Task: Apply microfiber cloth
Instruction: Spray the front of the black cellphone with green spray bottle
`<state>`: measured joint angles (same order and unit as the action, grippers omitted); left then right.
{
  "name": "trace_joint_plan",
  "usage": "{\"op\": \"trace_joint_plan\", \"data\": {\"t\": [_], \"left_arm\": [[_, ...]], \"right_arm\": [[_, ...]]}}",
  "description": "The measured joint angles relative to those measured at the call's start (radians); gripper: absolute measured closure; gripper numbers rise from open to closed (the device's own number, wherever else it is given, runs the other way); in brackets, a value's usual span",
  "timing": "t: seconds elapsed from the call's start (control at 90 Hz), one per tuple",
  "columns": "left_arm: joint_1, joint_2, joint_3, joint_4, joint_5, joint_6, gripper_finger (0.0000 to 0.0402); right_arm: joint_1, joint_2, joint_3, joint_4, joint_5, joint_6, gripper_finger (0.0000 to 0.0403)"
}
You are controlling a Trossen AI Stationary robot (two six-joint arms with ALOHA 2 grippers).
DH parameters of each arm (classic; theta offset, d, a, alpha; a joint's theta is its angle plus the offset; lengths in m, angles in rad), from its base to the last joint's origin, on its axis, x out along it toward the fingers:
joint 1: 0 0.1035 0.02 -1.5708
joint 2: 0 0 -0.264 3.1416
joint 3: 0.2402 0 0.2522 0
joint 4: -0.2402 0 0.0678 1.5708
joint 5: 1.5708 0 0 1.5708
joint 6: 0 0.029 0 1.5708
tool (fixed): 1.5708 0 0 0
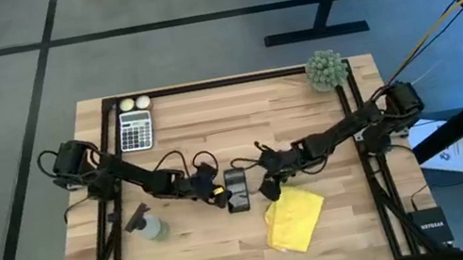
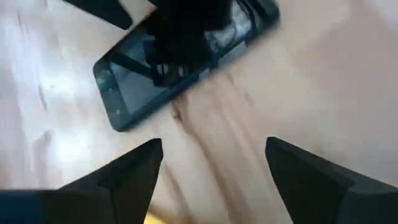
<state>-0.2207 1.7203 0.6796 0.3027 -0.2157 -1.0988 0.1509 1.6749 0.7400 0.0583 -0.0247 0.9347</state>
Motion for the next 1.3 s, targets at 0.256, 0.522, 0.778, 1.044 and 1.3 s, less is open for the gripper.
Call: {"op": "trace_joint_plan", "data": {"t": [0.256,0.522,0.778,1.044,1.3], "left_arm": [[0.000,0.000,-0.001,0.000,0.000,-0.004,0.0225],[-0.018,0.000,-0.001,-0.012,-0.004,-0.026,0.0225],[-0.017,0.027,-0.002,0.012,-0.090,-0.091,0.0225],[-0.018,0.131,-0.002,0.182,-0.103,-0.102,0.0224],[-0.018,0.135,-0.002,0.308,-0.084,-0.024,0.0224]], "right_arm": [[-0.001,0.011,-0.054,0.132,0.095,0.219,0.0125],[0.013,0.118,-0.028,0.281,0.076,0.273,0.0125],[0.013,0.195,0.047,0.284,0.066,0.261,0.0125],[0.025,0.246,0.083,0.302,0.061,0.251,0.0125],[0.043,0.245,0.082,0.342,0.084,0.168,0.0125]]}}
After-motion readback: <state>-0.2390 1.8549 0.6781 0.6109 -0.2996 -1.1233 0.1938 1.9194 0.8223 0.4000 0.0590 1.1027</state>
